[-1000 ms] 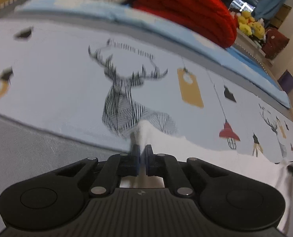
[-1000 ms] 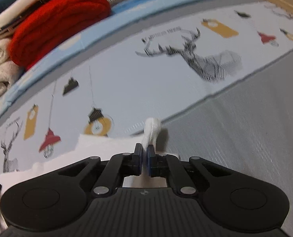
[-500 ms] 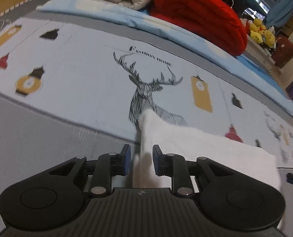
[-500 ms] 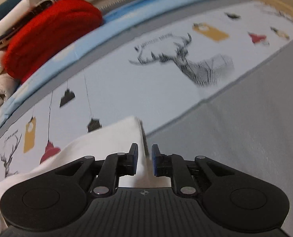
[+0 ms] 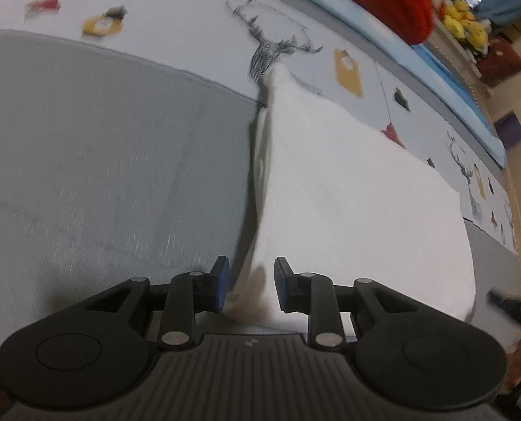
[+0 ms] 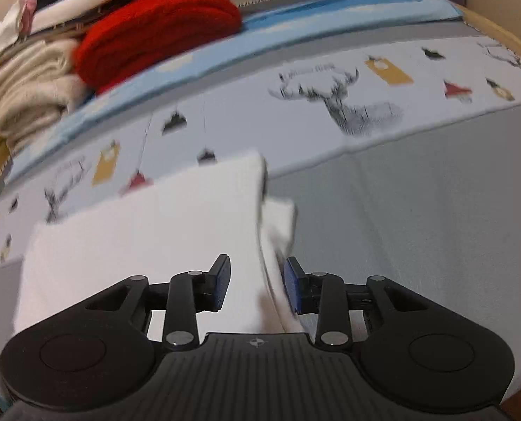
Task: Fold small clothes
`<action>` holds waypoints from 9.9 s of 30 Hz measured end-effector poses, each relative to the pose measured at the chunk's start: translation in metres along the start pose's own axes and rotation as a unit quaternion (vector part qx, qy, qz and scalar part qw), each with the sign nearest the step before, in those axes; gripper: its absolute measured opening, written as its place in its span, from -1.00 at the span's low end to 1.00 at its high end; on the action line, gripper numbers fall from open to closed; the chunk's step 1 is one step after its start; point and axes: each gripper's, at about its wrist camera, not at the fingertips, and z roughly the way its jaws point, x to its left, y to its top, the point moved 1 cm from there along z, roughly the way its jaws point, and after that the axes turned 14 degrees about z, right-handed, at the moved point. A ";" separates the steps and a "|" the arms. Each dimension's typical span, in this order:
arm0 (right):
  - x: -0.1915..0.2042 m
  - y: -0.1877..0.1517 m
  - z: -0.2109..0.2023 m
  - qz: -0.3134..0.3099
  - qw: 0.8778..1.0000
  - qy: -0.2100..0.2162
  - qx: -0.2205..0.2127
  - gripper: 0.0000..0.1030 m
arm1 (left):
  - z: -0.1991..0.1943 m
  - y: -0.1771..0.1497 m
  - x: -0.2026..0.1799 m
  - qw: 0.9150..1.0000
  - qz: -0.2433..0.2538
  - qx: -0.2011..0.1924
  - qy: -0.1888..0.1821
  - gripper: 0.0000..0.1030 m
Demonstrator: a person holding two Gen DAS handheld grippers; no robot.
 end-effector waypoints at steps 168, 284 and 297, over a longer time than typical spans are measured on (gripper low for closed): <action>0.070 0.002 0.070 0.098 0.993 0.037 0.053 -0.30 | 0.062 0.004 -0.152 0.962 0.248 0.018 -0.118 -0.26; 0.088 0.010 0.090 0.080 0.996 0.025 0.017 -0.02 | 0.119 0.092 -0.125 0.994 0.083 -0.024 -0.060 0.23; 0.086 0.000 0.077 0.019 1.000 -0.014 0.013 0.06 | 0.106 0.073 -0.140 0.981 0.183 -0.019 -0.059 0.24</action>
